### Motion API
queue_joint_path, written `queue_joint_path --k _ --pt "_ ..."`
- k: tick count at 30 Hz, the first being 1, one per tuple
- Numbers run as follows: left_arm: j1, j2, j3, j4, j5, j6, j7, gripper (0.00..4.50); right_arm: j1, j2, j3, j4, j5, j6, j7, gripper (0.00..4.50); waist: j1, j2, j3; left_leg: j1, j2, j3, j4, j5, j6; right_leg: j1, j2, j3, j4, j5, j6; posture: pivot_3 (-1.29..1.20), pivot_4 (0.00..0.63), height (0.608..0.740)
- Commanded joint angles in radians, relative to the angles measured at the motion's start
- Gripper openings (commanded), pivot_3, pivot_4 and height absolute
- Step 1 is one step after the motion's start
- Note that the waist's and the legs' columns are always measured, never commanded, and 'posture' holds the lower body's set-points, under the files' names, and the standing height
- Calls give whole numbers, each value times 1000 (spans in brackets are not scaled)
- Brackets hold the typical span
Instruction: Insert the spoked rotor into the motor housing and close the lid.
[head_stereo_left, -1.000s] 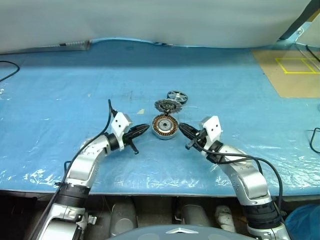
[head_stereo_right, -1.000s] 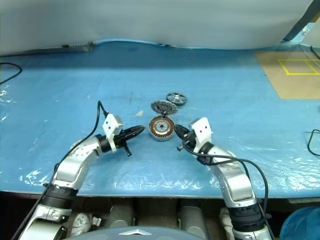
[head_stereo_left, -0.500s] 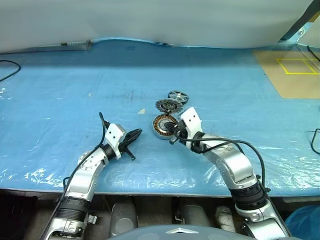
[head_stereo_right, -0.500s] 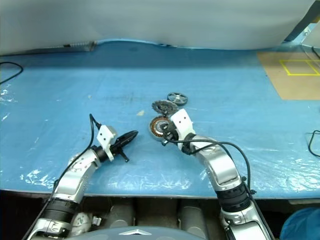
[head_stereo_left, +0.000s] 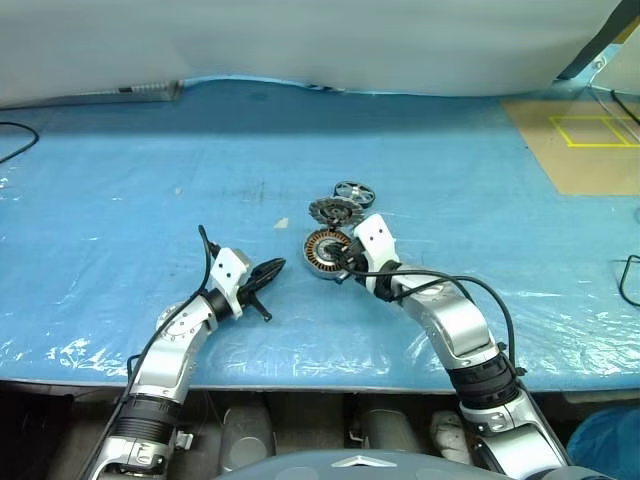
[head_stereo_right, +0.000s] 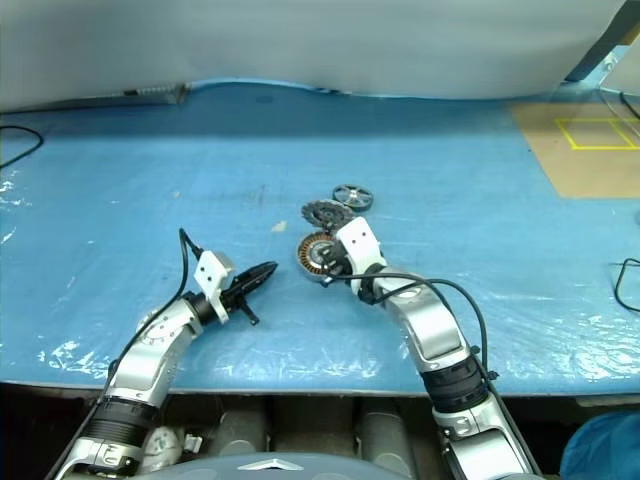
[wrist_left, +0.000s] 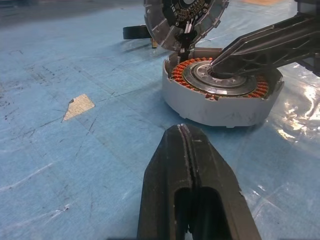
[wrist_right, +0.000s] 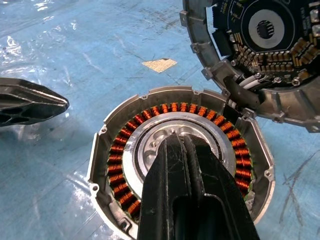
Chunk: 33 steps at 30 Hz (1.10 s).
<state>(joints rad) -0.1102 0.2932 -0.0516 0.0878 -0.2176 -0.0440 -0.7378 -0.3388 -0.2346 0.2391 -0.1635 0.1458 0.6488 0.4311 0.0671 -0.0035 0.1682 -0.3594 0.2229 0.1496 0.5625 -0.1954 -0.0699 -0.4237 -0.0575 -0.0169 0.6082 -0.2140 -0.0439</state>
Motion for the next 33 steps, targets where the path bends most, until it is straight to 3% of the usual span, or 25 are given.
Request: queue_joint_path --k 1,11,17,22,26,29,33 --pt "0 1 -2 -31 -19 -5 -10 0 -18 8 -1 5 -10 -20 -4 56 1 0 0 0 0 0 0 0 0 0 0 0 0 0 0 0 150 740" --pt "4 7 1 -40 -22 5 -13 0 6 -24 5 -74 25 13 67 56 1 0 0 0 0 0 0 0 0 0 0 0 0 0 0 0 150 740" --pt "0 9 2 -40 -20 4 -16 0 29 -160 -89 -199 119 80 177 56 2 0 0 0 0 0 1 0 0 0 0 0 0 0 0 0 150 740" --pt "-5 7 -4 -31 -20 5 -22 0 -9 -322 -131 -113 78 51 236 56 3 0 0 1 0 0 1 0 0 2 0 1 0 0 0 0 150 740" --pt "-11 3 -6 -24 -18 4 -24 0 -94 -375 -112 80 1 -44 236 56 -1 0 0 3 0 1 2 0 0 2 0 2 2 0 0 0 150 740" --pt "-15 3 -7 -21 -18 3 -24 0 -174 -361 -102 237 -31 -125 246 675 -2 0 0 3 0 1 2 0 0 2 1 2 2 0 0 0 150 740" --pt "-18 6 -7 -19 -18 1 -23 0 -300 -319 -90 456 -67 -239 256 2022 -2 0 0 2 0 1 3 0 0 1 1 3 3 0 -1 0 150 740"
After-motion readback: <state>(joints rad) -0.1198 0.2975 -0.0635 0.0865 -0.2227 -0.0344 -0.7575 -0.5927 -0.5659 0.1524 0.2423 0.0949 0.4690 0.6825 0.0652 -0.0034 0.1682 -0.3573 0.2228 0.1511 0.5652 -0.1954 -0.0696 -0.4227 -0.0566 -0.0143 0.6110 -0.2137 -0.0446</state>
